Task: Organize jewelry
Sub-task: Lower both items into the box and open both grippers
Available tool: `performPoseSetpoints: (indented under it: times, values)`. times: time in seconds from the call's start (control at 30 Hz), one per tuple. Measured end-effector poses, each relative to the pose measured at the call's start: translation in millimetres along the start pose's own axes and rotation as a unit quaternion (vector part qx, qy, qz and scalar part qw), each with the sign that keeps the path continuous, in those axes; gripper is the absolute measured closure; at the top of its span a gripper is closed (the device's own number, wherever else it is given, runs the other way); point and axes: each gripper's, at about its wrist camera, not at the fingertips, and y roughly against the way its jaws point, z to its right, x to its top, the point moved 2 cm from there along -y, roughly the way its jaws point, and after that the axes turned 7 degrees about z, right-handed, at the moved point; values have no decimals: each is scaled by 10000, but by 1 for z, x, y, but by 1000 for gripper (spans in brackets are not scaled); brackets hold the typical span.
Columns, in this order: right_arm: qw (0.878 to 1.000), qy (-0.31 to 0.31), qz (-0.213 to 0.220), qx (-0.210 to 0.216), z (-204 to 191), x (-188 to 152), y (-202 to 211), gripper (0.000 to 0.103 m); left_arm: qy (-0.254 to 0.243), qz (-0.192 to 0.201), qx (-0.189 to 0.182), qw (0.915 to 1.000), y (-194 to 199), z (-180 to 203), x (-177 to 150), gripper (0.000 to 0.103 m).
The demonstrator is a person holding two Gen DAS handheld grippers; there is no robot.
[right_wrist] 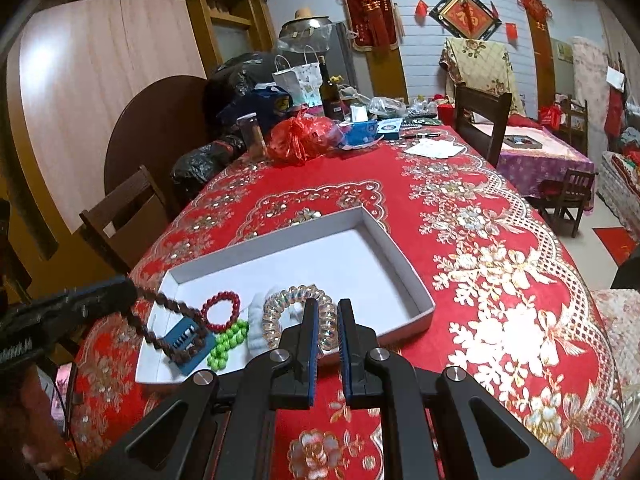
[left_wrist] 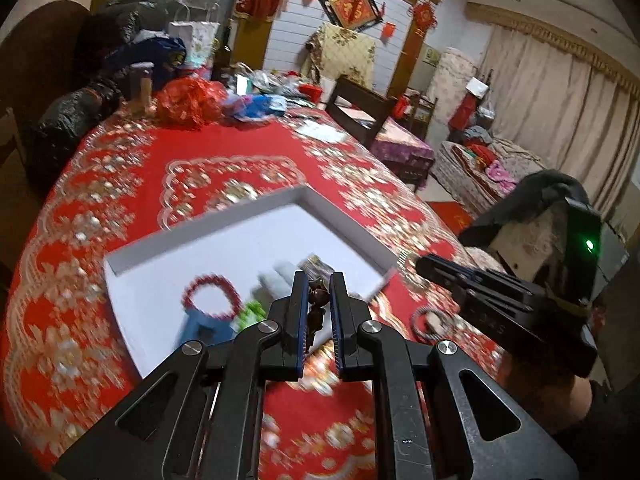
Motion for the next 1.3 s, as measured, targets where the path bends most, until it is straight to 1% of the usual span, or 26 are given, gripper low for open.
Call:
performPoseSetpoints:
  times: [0.1,0.23,0.37,0.57,0.73,0.9,1.3]
  values:
    - [9998,-153,61,114,3,6,-11,95,108,99,178,9997,-8,-20,13,94]
    - [9991,-308,115,257,9,10,-31,95,313,70,403,9987,-30,-42,20,94]
    - [9983,-425,-46,396,14,4,-55,95,436,-130,513,9976,-58,-49,9,94]
    - [9979,-349,-245,491,10,-1,-83,95,369,-391,667,9963,-86,-43,-14,94]
    - [9979,-316,-371,428,10,-6,-98,95,358,-370,751,9958,-91,-38,-23,94]
    - [9970,-418,-546,355,17,-13,-108,95,469,-482,845,9942,-97,-48,-31,94]
    - [9971,-409,-533,369,15,-15,-111,95,489,-513,873,9937,-94,-56,-35,94]
